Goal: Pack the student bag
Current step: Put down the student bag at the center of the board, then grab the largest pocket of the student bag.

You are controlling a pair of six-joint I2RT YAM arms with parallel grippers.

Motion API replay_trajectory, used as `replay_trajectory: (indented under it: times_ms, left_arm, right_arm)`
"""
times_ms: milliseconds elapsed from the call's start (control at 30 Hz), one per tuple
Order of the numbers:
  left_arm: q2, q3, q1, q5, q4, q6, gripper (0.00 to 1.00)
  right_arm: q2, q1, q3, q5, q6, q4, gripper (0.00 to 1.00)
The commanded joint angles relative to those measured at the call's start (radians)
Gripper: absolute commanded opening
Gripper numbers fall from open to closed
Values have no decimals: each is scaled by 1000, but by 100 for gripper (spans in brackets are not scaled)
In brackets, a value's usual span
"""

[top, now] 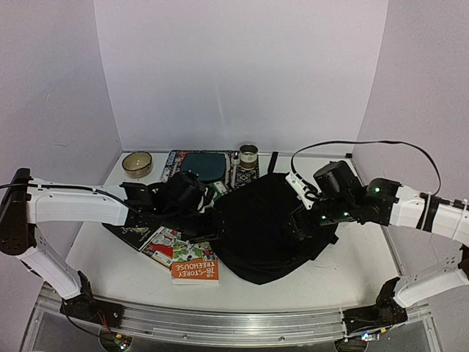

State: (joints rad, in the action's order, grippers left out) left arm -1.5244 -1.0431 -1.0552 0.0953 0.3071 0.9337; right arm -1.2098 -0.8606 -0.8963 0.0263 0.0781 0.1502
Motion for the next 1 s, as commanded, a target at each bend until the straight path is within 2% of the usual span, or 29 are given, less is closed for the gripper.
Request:
replay_trajectory:
  times_ms: [0, 300, 433, 700, 967]
  left_arm:
    - [61, 31, 23, -54, 6, -10, 56]
    - [29, 46, 34, -44, 5, -11, 42]
    - [30, 77, 34, -33, -31, -10, 27]
    - [38, 175, 33, 15, -204, 3, 0]
    - [72, 289, 32, 64, -432, 10, 0]
  right_arm:
    - [-89, -25, -71, -41, 93, -12, 73]
    - [-253, -107, -125, -40, 209, -161, 74]
    - [-327, -140, -153, -39, 244, -208, 74]
    - [-419, -160, -183, -50, 290, -267, 74]
    - [-470, -176, -188, -94, 290, -286, 74]
